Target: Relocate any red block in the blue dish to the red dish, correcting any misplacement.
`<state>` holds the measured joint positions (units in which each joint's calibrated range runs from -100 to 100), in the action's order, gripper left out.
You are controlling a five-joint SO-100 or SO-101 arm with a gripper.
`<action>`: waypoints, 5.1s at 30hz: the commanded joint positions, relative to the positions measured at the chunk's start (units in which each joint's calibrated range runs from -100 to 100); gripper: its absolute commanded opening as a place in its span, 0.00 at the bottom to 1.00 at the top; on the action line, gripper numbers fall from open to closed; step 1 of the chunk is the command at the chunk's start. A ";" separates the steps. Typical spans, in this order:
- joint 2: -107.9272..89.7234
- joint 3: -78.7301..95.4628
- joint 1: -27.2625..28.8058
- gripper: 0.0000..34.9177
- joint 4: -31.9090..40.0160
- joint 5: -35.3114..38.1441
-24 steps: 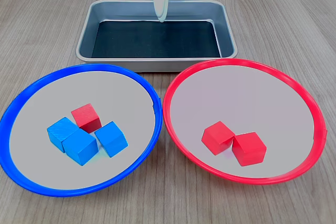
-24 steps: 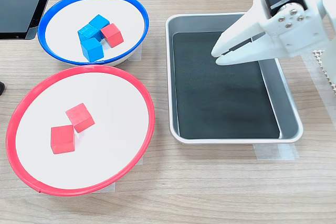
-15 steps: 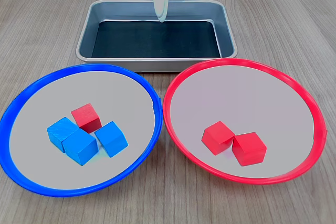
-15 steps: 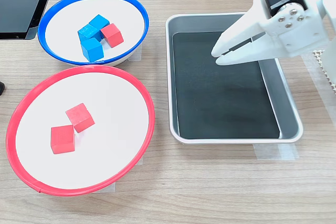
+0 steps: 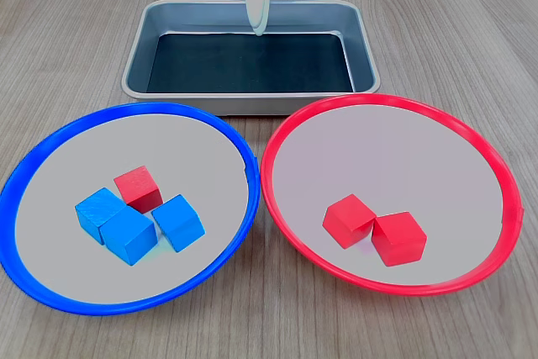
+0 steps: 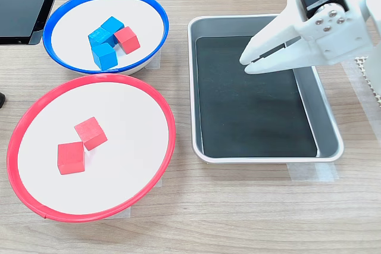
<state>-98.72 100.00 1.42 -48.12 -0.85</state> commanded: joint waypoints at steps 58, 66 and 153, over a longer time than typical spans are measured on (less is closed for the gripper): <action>45.54 -43.33 4.65 0.01 1.69 14.02; 66.01 -58.72 7.85 0.01 2.60 25.84; 125.63 -95.95 14.35 0.34 13.08 37.46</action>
<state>26.77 4.63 14.69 -34.91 36.36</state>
